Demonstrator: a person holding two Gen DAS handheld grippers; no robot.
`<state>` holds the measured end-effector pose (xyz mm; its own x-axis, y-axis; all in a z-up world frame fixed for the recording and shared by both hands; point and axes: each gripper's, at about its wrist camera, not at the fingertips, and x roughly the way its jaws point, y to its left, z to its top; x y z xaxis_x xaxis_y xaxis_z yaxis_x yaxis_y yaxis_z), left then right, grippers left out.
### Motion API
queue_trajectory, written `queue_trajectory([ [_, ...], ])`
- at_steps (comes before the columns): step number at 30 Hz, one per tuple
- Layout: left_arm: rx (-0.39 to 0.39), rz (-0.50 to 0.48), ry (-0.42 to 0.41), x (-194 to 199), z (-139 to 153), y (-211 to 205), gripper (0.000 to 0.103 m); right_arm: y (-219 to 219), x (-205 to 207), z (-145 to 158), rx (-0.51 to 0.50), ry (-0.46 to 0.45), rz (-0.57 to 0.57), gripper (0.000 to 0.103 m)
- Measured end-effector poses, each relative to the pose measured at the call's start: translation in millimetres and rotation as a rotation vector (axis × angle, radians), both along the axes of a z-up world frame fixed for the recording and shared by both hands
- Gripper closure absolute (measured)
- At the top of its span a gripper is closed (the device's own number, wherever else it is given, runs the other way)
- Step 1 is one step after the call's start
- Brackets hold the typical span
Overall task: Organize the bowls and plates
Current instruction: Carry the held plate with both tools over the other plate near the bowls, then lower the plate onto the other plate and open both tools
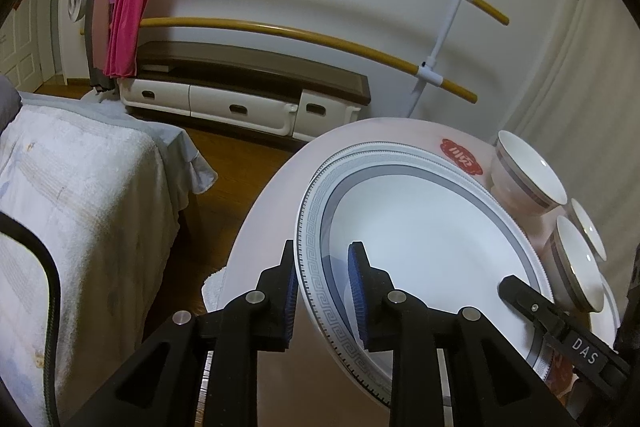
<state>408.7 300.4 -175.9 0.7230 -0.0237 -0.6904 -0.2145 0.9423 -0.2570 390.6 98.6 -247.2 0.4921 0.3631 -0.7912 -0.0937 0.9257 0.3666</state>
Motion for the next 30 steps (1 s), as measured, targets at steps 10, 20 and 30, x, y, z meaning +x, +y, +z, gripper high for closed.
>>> queue_trajectory([
  [10, -0.008, -0.003, 0.001, 2.3, -1.0, 3.8, 0.078, 2.4, -4.3, 3.1, 0.001, -0.006, 0.003, 0.059],
  [20, -0.032, -0.005, 0.025, -0.9, 0.2, 1.4, 0.073, 1.0, -11.5, 6.0, 0.022, -0.006, 0.010, 0.057],
  [30, -0.025, -0.004, 0.033, 0.5, -1.0, -0.9, 0.071, 2.5, -12.4, 3.0, 0.019, -0.007, 0.014, 0.057],
])
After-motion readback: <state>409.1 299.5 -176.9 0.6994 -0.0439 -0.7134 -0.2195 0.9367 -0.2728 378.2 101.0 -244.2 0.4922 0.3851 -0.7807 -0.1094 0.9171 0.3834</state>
